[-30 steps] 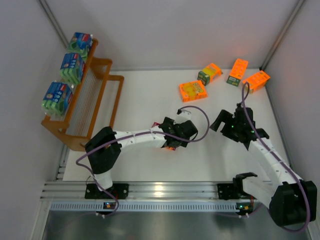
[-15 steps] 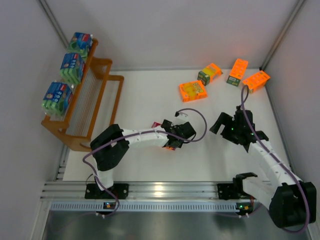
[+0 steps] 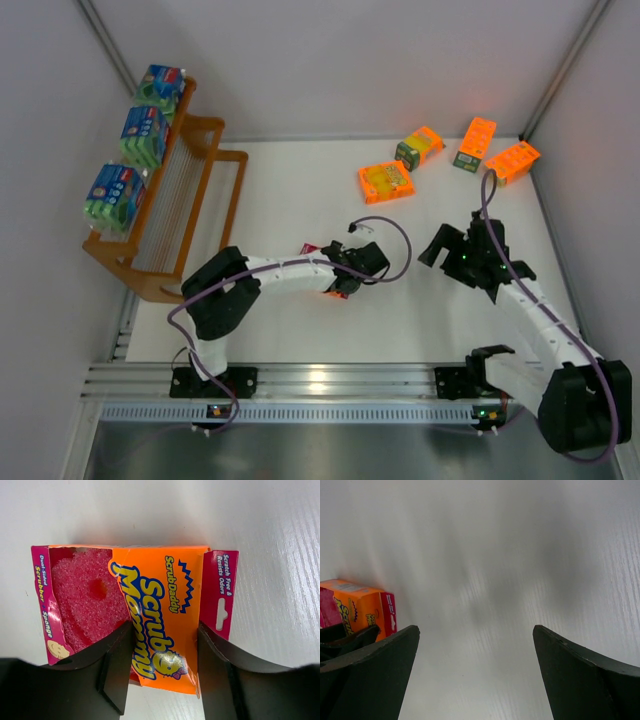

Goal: Place and organize the cleaning sponges onto the shelf

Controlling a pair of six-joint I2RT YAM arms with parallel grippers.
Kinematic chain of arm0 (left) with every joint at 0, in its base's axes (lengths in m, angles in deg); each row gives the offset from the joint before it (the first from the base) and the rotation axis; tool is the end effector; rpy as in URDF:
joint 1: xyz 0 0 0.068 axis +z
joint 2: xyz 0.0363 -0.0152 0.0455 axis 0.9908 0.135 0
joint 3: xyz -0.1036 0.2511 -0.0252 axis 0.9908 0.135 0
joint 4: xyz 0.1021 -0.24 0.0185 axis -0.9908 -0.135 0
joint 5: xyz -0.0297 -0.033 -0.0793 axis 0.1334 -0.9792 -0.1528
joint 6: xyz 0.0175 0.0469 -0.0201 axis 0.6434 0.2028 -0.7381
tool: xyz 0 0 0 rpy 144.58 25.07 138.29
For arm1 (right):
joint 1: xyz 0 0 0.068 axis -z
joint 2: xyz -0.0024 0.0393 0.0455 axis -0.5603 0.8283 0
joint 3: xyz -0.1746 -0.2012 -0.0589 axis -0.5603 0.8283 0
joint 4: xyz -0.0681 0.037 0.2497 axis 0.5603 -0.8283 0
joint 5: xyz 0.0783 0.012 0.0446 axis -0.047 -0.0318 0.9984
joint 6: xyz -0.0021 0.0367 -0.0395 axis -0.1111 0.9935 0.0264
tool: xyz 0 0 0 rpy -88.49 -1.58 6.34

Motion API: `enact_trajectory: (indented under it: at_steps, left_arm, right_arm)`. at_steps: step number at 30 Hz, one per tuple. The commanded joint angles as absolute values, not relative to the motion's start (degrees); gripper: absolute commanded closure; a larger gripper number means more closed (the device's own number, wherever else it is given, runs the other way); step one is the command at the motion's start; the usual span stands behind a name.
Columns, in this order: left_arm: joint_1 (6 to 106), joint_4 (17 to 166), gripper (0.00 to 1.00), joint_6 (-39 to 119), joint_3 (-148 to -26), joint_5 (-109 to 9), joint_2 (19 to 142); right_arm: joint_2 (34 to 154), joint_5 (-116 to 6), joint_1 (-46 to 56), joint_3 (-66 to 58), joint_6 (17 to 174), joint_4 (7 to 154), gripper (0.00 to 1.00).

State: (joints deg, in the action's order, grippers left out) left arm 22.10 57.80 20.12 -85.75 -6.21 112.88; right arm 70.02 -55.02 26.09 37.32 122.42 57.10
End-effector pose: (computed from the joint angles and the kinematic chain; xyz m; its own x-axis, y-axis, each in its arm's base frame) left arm 0.2020 -0.3102 0.1716 -0.7085 0.3701 -0.6008 0.2643 0.9286 0.2604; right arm 0.1977 0.0323 0.2149 -0.7261 0.4542 -0.5162 0.2164 0.8636 0.4554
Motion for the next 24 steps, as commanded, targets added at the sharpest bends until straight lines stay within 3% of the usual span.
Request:
enact_trajectory:
  at_steps: [1, 10, 14, 24]
  left_arm:
    - [23.0, 59.45, 0.5, 20.19, -84.64, -7.66, 111.14]
    - [28.7, 59.44, 0.51, 30.63, -85.43, -2.13, 100.59]
    - [41.59, 62.08, 0.51, 40.46, -87.36, -5.28, 96.11]
    - [57.98, 64.19, 0.51, 64.29, -96.41, -13.1, 97.06]
  right_arm:
    - [70.56, -54.53, 27.22, 37.28, 123.15, 61.25, 0.01]
    - [72.49, -52.6, 27.31, 37.01, 123.68, 63.44, 0.01]
    - [73.89, -51.55, 27.31, 37.71, 124.56, 66.34, 0.01]
    - [81.19, -47.68, 27.22, 35.26, 126.67, 72.49, 0.01]
